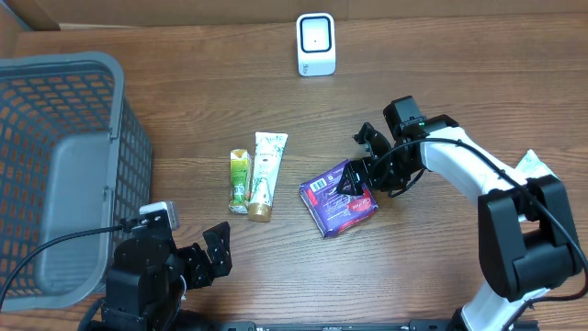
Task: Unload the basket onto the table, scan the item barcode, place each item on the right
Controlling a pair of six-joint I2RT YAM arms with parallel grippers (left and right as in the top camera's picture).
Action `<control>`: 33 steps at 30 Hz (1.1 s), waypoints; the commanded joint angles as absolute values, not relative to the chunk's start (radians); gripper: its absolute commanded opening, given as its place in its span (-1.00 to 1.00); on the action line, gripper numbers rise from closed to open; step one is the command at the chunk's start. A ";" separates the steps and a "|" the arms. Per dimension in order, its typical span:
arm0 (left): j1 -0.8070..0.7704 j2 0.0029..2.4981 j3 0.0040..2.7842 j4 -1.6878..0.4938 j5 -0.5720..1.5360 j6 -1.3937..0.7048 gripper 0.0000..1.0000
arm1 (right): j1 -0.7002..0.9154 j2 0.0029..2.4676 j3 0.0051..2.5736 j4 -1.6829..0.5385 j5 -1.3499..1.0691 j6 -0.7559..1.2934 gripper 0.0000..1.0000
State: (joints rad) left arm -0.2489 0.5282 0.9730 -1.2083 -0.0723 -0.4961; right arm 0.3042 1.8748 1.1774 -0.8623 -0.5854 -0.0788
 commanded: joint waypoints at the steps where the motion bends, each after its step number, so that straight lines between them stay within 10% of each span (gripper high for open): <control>1: -0.249 0.522 0.970 -1.208 -0.085 -0.494 0.99 | 0.313 1.934 1.166 -0.866 -0.626 -0.087 0.79; 5: -0.249 0.522 0.970 -1.208 -0.085 -0.494 0.99 | 0.300 1.985 1.166 -0.870 -0.656 -0.087 0.57; 12: -0.249 0.522 0.970 -1.208 -0.085 -0.495 0.99 | 0.273 1.987 1.166 -0.875 -0.680 -0.086 -0.63; 33: -0.249 0.522 0.970 -1.208 -0.085 -0.494 0.99 | 0.276 1.814 1.583 -1.113 -0.481 0.017 -0.93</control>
State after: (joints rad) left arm -0.2489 0.5282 0.9730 -1.2087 -0.0723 -0.4957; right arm 0.2756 1.9110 1.4654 -1.0855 -0.6308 -0.0460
